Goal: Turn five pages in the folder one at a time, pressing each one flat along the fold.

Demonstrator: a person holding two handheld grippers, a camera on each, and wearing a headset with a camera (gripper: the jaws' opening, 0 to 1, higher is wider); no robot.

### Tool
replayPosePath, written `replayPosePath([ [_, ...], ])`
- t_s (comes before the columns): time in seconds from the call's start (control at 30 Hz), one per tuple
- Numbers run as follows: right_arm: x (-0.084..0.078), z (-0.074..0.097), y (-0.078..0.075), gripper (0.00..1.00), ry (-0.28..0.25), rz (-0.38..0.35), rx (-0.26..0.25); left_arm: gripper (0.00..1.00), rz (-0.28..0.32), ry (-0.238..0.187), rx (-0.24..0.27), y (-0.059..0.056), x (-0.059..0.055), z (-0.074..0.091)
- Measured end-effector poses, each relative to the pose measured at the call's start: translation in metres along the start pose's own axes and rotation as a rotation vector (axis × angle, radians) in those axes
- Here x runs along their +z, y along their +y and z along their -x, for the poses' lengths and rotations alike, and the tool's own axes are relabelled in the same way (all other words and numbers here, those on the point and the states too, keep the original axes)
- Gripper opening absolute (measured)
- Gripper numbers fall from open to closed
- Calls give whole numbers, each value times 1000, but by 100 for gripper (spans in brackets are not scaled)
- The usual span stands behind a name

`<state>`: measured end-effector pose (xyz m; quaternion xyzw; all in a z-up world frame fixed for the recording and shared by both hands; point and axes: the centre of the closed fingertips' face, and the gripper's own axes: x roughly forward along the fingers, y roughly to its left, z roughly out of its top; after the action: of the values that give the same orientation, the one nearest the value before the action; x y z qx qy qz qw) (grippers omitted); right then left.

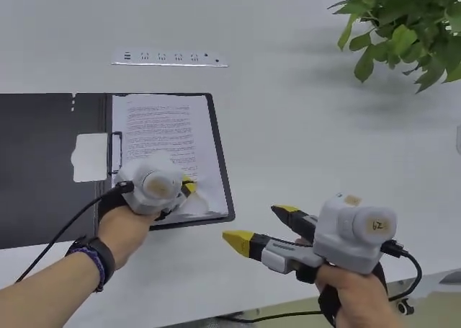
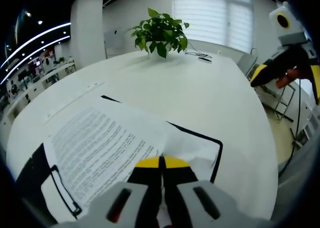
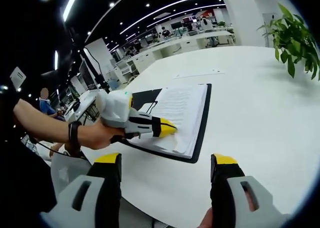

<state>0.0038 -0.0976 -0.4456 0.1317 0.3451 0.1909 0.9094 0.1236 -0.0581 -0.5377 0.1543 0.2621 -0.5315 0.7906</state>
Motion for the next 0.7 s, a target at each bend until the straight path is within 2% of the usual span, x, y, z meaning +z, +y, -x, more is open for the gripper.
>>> replayPosePath([
  [0.1, 0, -3, -2, 71, -1, 0, 5, 0, 18, -14, 3, 1, 3, 3],
  [0.3, 5, -22, -12, 69, 4, 7, 30, 0, 18, -25, 5, 5, 7, 9],
  [0.53, 32, -68, -29, 63, -87, -122, 89, 0, 17, -34, 0, 6, 10, 11],
  [0.7, 37, -100, -37, 60, -85, -166, 115, 0, 13, -32, -7, 4, 9, 12],
])
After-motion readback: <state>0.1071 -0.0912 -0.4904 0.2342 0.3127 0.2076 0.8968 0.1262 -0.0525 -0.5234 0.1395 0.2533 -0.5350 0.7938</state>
